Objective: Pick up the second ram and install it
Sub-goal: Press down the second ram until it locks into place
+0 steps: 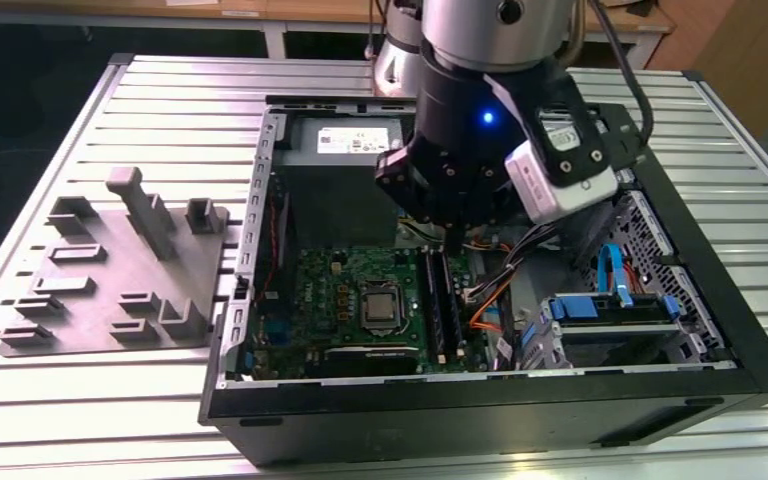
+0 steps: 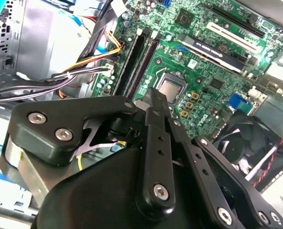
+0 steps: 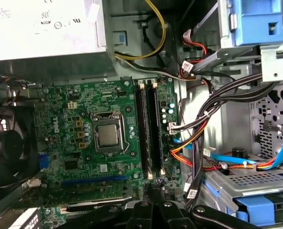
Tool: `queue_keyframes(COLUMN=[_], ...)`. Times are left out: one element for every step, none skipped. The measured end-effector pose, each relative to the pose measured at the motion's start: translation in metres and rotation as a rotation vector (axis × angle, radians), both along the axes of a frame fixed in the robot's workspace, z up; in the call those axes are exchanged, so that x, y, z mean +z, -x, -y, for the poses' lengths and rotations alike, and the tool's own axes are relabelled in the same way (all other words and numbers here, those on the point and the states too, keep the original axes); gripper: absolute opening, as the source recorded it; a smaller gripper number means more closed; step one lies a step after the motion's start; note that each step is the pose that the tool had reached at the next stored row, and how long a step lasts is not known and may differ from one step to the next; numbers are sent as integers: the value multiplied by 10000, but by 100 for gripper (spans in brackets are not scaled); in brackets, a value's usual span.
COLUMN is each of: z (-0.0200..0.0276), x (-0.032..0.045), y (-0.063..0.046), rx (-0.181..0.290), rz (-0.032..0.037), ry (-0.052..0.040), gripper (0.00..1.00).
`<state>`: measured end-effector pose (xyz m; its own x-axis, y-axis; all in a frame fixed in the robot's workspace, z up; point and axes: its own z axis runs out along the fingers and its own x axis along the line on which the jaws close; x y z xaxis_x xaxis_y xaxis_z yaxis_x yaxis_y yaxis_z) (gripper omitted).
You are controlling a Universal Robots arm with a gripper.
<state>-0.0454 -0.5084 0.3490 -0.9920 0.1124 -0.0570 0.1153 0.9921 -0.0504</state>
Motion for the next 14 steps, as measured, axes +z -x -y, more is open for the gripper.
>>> queue_keyframes(z=[7, 13, 18, 23, 29, 34, 40, 45, 52, 59, 64, 65, 66, 67], x=[-18, -38, -56, -74, -91, -110, -127, -145, -163, -183, -201, -219, -237, -255], y=[-2, -3, -4, -5, -7, -8, -9, -11, -23, -35, -40, -42, -42, -42], rx=[1, 0, 0, 0, 0, 0, 0, 0, -1, 0, 0, 0, -1, -2], rz=[0, 0, 0, 0, -1, 0, 0, 0, -1, 0, 0, 0, 0, 0], ry=[-2, -3, -3, -3, -3, -5, -5, -6, -7, -11, -13, -14, -15, -15], gripper=[10, 10, 10, 10, 10, 10, 10, 10, 10, 10, 10, 10, 10, 10])
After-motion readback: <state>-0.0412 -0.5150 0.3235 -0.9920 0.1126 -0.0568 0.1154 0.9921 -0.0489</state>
